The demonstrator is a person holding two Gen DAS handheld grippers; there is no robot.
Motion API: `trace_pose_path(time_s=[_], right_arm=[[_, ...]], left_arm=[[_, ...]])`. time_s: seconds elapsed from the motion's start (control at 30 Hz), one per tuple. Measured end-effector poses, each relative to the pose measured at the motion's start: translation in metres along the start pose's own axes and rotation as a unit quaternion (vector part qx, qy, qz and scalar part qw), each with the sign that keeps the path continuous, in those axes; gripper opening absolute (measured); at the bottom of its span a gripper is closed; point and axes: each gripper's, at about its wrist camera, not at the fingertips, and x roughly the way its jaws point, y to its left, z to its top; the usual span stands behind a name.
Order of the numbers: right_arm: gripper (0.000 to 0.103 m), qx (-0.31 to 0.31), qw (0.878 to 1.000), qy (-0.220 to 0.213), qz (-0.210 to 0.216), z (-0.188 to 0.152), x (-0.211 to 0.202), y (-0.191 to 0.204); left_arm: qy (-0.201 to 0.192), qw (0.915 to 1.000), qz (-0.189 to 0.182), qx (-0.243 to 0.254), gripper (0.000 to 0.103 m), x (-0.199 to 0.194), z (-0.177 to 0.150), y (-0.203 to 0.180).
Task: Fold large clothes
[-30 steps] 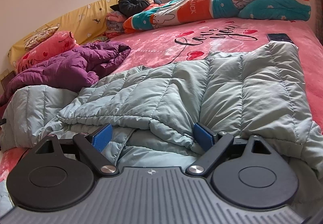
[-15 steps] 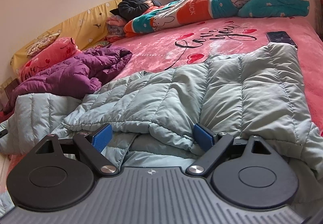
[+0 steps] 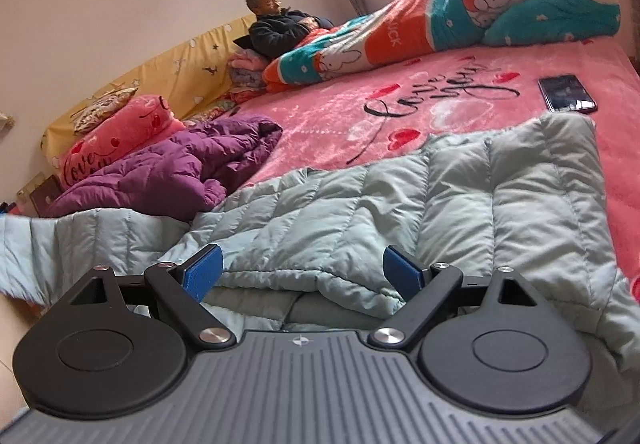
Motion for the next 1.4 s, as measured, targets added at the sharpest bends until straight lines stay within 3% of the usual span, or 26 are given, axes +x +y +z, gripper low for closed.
trace_pose_path(time_s=[0.33,0.6,0.77,0.93,1.1,1.23,1.33,1.4], right_arm=[[0.103,0.040,0.999,-0.034,-0.005,0.014,-0.004,-0.025],[0.103,0.121,0.991,-0.061,-0.006,0.025,-0.012,-0.068],[0.103,0.179,0.980,-0.080,-0.011,0.029,-0.017,-0.098],[0.103,0.214,0.971,-0.101,-0.021,0.031,-0.022,-0.117],[0.103,0.232,0.966,-0.114,-0.026,0.032,-0.030,-0.130],[0.103,0.241,0.964,-0.111,-0.024,0.028,-0.025,-0.129],[0.103,0.235,0.966,-0.108,-0.022,0.031,-0.025,-0.129],[0.103,0.226,0.968,-0.108,-0.022,0.034,-0.027,-0.130]], left_arm=[[0.037,0.9964,-0.076,0.011,0.011,0.040,-0.003,-0.091],[0.096,0.9832,-0.148,0.047,0.011,0.094,-0.040,-0.176],[0.150,0.9689,-0.183,0.072,0.011,0.130,-0.087,-0.219],[0.227,0.9462,-0.204,0.107,0.011,0.170,-0.152,-0.250],[0.294,0.9220,-0.205,0.147,0.012,0.191,-0.213,-0.262],[0.331,0.9072,-0.202,0.164,0.013,0.195,-0.240,-0.264],[0.345,0.8995,-0.202,0.177,0.025,0.194,-0.249,-0.266],[0.348,0.8970,-0.203,0.182,0.047,0.190,-0.251,-0.267]])
